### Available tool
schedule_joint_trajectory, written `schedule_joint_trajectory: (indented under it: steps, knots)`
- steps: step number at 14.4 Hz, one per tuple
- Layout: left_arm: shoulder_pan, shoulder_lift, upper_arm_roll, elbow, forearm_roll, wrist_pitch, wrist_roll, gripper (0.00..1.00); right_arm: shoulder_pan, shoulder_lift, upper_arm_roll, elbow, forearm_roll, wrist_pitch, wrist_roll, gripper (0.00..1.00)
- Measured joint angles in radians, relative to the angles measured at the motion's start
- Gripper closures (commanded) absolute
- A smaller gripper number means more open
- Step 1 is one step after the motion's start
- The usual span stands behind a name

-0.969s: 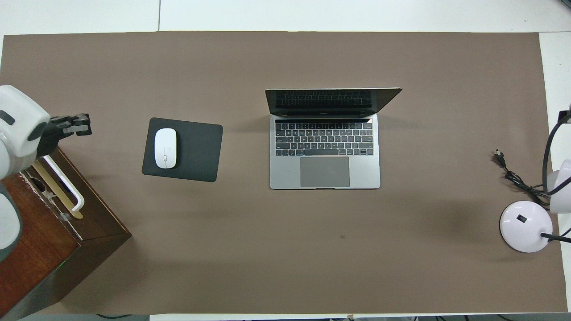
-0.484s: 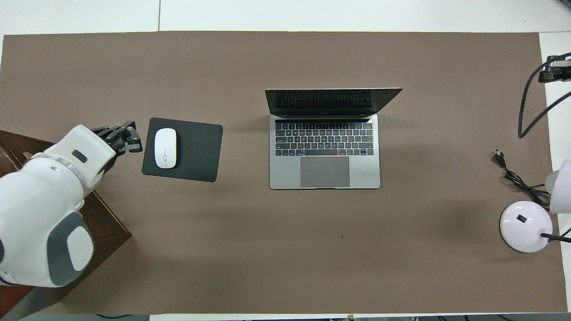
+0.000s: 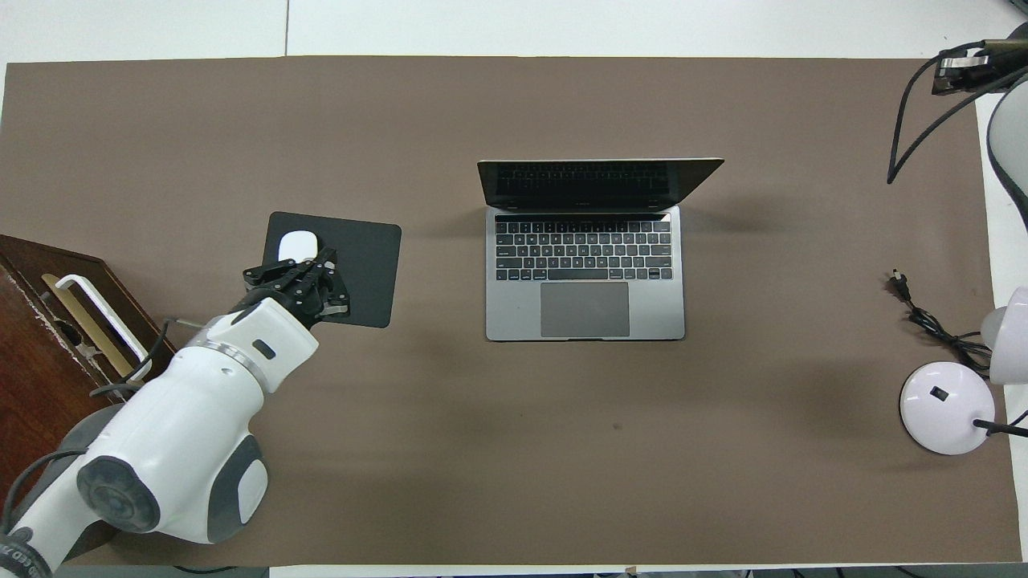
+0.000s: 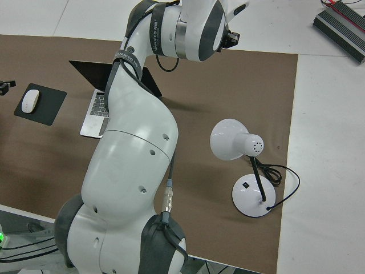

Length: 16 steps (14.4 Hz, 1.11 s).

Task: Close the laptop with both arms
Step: 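Move the left gripper toward the laptop's near edge while the right gripper rises, then hold the laptop base with the left gripper while the right gripper reaches the lid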

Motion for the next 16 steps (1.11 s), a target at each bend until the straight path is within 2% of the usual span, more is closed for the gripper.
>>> schedule_joint_trajectory:
  steps: [4,7,11,14,16]
  knots:
    - [-0.095,0.104,0.0,-0.016,0.0,0.189,-0.037,1.0,0.001,0.1,0.002,0.057,0.0,0.091,-0.007,1.0]
    - [-0.144,0.175,0.0,-0.02,0.0,0.279,-0.049,1.0,0.002,0.182,0.021,0.086,0.0,0.183,-0.008,1.0]
    - [-0.188,0.198,0.001,-0.017,0.0,0.299,-0.051,1.0,0.022,0.249,0.031,0.108,0.0,0.255,0.01,1.0]
    - [-0.223,0.208,0.001,-0.011,0.0,0.299,-0.053,1.0,0.068,0.259,0.034,0.11,0.0,0.265,0.092,1.0]
    - [-0.251,0.241,0.001,0.003,-0.006,0.299,-0.056,1.0,0.101,0.263,0.036,0.11,0.0,0.277,0.145,1.0]
